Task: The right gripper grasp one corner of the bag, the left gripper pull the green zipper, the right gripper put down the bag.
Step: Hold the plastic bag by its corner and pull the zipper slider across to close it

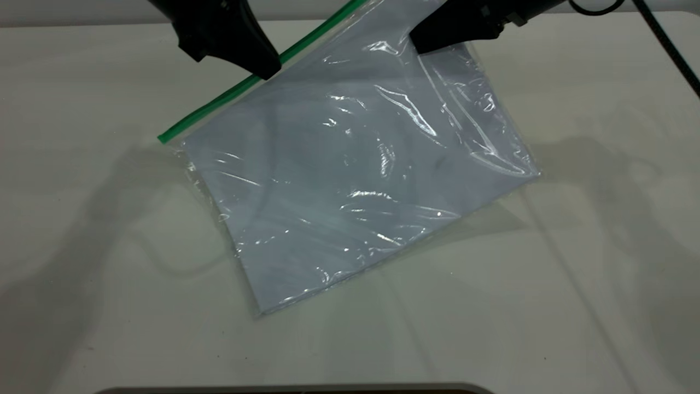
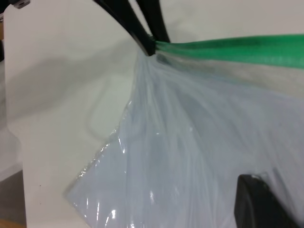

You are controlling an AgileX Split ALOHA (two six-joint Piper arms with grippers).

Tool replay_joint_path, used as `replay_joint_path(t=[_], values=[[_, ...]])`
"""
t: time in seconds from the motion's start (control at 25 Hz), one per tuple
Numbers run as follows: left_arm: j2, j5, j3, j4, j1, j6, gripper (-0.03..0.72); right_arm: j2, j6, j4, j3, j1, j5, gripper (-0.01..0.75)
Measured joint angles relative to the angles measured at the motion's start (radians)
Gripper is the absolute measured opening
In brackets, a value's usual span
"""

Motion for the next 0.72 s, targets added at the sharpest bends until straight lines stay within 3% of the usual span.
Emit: replay_joint_path(t=[0.72], values=[[0.006, 0.074, 0.000, 0.109, 0.095, -0.083, 0.056, 0.000, 0.002, 0.028, 0.000, -0.049, -0.031, 0.036]])
